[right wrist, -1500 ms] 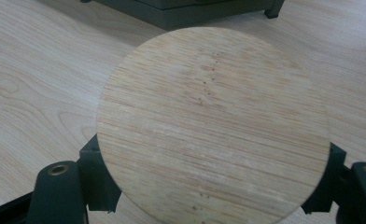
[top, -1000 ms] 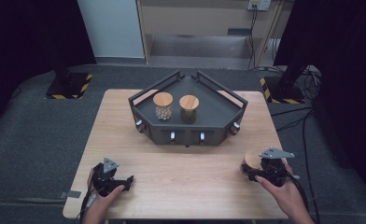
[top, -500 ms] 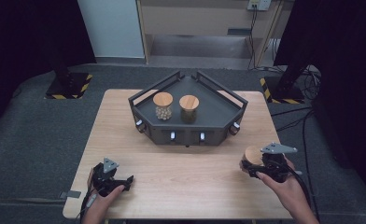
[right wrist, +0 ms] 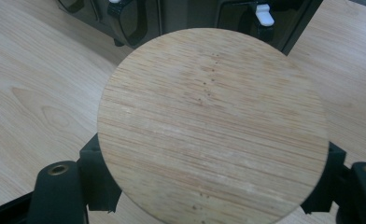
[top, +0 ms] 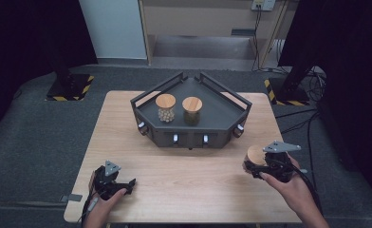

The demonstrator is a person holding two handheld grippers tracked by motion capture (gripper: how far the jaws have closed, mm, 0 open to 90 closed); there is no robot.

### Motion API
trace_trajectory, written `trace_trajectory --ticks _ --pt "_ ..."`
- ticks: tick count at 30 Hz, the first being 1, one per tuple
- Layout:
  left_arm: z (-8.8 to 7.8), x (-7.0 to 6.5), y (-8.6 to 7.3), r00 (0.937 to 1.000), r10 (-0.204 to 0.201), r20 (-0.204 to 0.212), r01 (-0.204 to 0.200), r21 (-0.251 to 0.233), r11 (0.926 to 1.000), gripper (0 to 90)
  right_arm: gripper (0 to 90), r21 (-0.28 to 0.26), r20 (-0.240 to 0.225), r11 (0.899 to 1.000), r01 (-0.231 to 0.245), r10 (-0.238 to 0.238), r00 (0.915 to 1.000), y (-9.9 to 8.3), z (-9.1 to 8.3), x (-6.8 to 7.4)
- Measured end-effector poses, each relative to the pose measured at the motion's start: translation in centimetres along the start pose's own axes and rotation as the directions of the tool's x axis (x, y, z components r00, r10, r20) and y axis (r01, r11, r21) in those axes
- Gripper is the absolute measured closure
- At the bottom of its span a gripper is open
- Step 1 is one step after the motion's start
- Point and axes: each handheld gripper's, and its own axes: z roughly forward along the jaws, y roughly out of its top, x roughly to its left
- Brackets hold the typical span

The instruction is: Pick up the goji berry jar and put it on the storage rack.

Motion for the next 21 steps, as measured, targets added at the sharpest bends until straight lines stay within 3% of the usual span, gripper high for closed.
trace_trajectory --ticks 21 --pt "0.0 0.0 0.0 1.0000 0.000 0.000 0.000 0.000 1.0000 0.0 26.0 0.002 -0.021 1.000 0.024 -0.024 0.9995 2.9 -0.1 0.4"
